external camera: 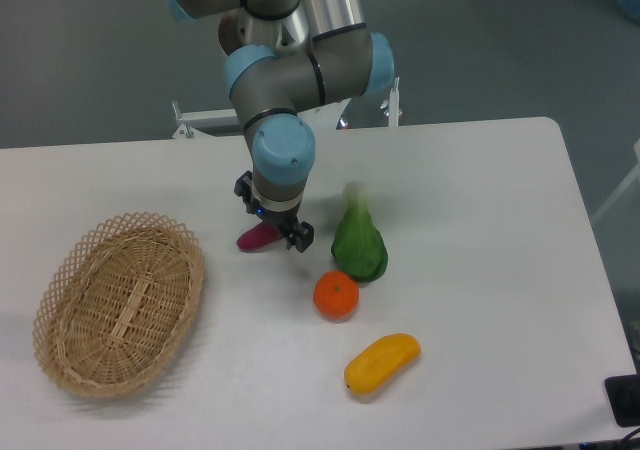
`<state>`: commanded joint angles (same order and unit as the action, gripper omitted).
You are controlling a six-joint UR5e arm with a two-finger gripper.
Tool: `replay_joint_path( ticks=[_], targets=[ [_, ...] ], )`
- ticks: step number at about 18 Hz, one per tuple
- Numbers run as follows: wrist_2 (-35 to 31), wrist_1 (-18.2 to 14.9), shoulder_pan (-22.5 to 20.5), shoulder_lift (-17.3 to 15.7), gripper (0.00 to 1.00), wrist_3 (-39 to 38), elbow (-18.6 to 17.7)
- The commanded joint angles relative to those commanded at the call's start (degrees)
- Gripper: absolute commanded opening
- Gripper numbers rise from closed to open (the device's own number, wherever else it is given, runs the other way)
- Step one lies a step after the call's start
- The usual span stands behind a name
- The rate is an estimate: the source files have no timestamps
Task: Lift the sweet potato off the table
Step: 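Close the gripper around the purple sweet potato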
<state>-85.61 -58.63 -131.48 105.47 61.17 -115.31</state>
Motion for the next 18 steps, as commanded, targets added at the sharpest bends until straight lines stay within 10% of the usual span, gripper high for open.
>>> replay_joint_path(
  ticks=[7, 14, 18],
  targets=[
    [-0.62, 4.49, 0.97, 2.02, 1.00, -2.72, -1.23],
    [-0.79, 4.40, 0.97, 1.06, 0.29, -3.87, -1.59],
    [-1.05, 4.05, 0.88, -0.44, 0.11, -4.48, -1.32]
  ],
)
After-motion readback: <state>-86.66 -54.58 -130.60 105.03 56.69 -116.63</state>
